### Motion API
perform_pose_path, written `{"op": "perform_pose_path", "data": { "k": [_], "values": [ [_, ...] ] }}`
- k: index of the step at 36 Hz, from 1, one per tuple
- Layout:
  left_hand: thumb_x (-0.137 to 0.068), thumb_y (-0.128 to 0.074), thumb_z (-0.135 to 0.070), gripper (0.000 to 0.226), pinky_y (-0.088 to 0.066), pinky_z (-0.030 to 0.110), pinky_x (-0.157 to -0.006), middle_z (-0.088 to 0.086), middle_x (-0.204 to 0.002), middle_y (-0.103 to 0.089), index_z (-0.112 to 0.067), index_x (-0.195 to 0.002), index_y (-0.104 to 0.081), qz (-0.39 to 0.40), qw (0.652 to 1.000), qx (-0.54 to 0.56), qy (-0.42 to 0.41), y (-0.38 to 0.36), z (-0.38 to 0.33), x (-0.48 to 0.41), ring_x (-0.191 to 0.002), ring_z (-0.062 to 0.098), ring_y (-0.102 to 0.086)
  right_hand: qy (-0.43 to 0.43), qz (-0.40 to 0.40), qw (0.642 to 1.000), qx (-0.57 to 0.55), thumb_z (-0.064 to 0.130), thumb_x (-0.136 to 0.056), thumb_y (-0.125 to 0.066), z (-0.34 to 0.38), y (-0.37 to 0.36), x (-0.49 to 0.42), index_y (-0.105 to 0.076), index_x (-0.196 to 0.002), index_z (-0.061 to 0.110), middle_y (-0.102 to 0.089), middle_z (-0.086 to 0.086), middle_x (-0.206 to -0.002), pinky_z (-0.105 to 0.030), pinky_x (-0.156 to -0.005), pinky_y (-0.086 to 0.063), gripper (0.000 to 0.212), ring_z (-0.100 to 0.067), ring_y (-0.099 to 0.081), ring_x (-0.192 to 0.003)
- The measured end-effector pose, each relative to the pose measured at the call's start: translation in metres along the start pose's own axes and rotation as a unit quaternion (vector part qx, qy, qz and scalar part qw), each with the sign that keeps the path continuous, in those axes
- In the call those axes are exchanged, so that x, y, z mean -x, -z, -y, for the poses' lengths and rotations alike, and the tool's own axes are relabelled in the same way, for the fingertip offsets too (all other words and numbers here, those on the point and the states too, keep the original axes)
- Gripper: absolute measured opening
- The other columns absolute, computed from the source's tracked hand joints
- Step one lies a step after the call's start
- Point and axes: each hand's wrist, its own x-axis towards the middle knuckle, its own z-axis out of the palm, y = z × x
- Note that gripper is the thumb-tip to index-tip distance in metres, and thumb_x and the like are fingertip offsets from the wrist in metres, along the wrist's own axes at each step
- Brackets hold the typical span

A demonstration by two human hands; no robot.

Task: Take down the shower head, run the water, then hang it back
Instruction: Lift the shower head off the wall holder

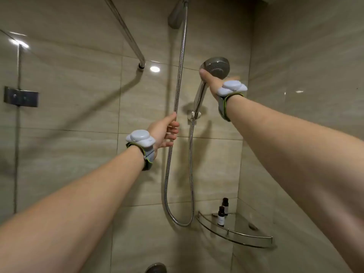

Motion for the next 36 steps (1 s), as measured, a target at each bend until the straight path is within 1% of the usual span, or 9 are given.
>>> {"op": "perform_pose_path", "data": {
  "k": [2,4,8,12,17,22,27,30,36],
  "values": [
    [-0.092,-0.054,-0.052,0.037,-0.046,0.025,-0.059,0.004,-0.088,-0.06,-0.016,-0.089,-0.064,-0.006,1.0,-0.004,-0.008,0.004,-0.004,-0.006,-0.063,0.013,-0.052,-0.005,-0.034,0.999,-0.006,0.085,-0.068,-0.059,0.009,-0.007,-0.009,-0.019,-0.152,0.0,-0.034,-0.008,-0.155,-0.028,-0.107,-0.035,0.126,-0.022,-0.041,-0.139],
    [-0.092,-0.054,-0.052,0.037,-0.047,0.026,-0.06,0.004,-0.089,-0.06,-0.016,-0.09,-0.064,-0.003,1.0,-0.005,-0.014,0.008,-0.002,-0.012,-0.064,0.013,-0.053,-0.011,-0.024,1.0,-0.011,0.087,-0.067,-0.059,0.017,-0.014,-0.016,-0.015,-0.152,-0.001,-0.032,-0.011,-0.155,-0.03,-0.106,-0.037,0.13,-0.024,-0.042,-0.138],
    [-0.091,-0.054,-0.054,0.04,-0.049,0.028,-0.065,0.003,-0.087,-0.062,-0.017,-0.089,-0.066,-0.004,1.0,-0.014,-0.027,0.015,-0.002,-0.021,-0.072,0.016,-0.056,-0.007,-0.028,0.999,-0.023,0.086,-0.067,-0.06,0.019,-0.028,-0.027,-0.005,-0.154,-0.001,-0.026,-0.012,-0.158,-0.031,-0.108,-0.034,0.135,-0.024,-0.038,-0.141],
    [-0.092,-0.052,-0.055,0.04,-0.049,0.028,-0.066,0.003,-0.091,-0.064,-0.018,-0.09,-0.068,-0.002,0.999,-0.025,-0.031,0.024,0.001,-0.031,-0.079,0.017,-0.056,-0.01,-0.035,0.998,-0.06,0.079,-0.073,-0.063,0.018,-0.036,-0.042,-0.009,-0.151,0.0,-0.026,-0.009,-0.157,-0.031,-0.107,-0.034,0.123,-0.023,-0.038,-0.139],
    [-0.092,-0.052,-0.054,0.04,-0.049,0.03,-0.068,0.003,-0.092,-0.063,-0.018,-0.09,-0.068,-0.009,0.999,-0.033,-0.027,0.032,0.008,-0.038,-0.08,0.018,-0.057,-0.011,-0.056,0.992,-0.113,0.068,-0.076,-0.069,0.019,-0.039,-0.055,-0.021,-0.143,0.004,-0.03,-0.007,-0.152,-0.028,-0.083,-0.028,0.104,-0.02,-0.043,-0.13],
    [-0.093,-0.053,-0.053,0.041,-0.048,0.028,-0.065,0.004,-0.091,-0.062,-0.014,-0.099,-0.067,-0.012,0.999,-0.039,-0.026,0.036,0.007,-0.039,-0.073,0.017,-0.055,-0.019,-0.073,0.981,-0.177,0.057,-0.075,-0.075,0.017,-0.033,-0.056,-0.024,-0.141,0.006,-0.037,-0.008,-0.147,-0.027,-0.084,-0.036,0.098,-0.02,-0.044,-0.105],
    [-0.093,-0.053,-0.052,0.039,-0.048,0.027,-0.063,0.004,-0.09,-0.062,-0.015,-0.096,-0.066,-0.016,0.999,-0.036,-0.033,0.037,-0.002,-0.04,-0.07,0.016,-0.055,0.015,-0.132,0.964,-0.23,0.053,-0.064,-0.076,0.028,-0.024,-0.048,-0.029,-0.139,0.017,-0.049,-0.004,-0.133,-0.033,-0.092,-0.049,0.096,-0.026,-0.059,-0.109],
    [-0.092,-0.053,-0.054,0.039,-0.048,0.028,-0.063,0.003,-0.088,-0.062,-0.017,-0.092,-0.066,-0.016,0.999,-0.035,-0.038,0.034,-0.006,-0.039,-0.069,0.015,-0.056,0.034,-0.139,0.961,-0.236,0.055,-0.066,-0.072,0.03,-0.017,-0.04,-0.031,-0.141,0.022,-0.051,0.0,-0.129,-0.028,-0.089,-0.048,0.092,-0.023,-0.058,-0.107],
    [-0.092,-0.053,-0.054,0.038,-0.048,0.028,-0.063,0.001,-0.086,-0.062,-0.018,-0.09,-0.066,-0.007,0.999,-0.037,-0.029,0.016,-0.003,-0.032,-0.069,0.015,-0.056,0.014,-0.073,0.978,-0.197,0.061,-0.076,-0.068,0.003,-0.014,-0.023,-0.032,-0.142,0.02,-0.047,0.0,-0.136,-0.023,-0.081,-0.035,0.086,-0.022,-0.051,-0.111]
  ]
}}
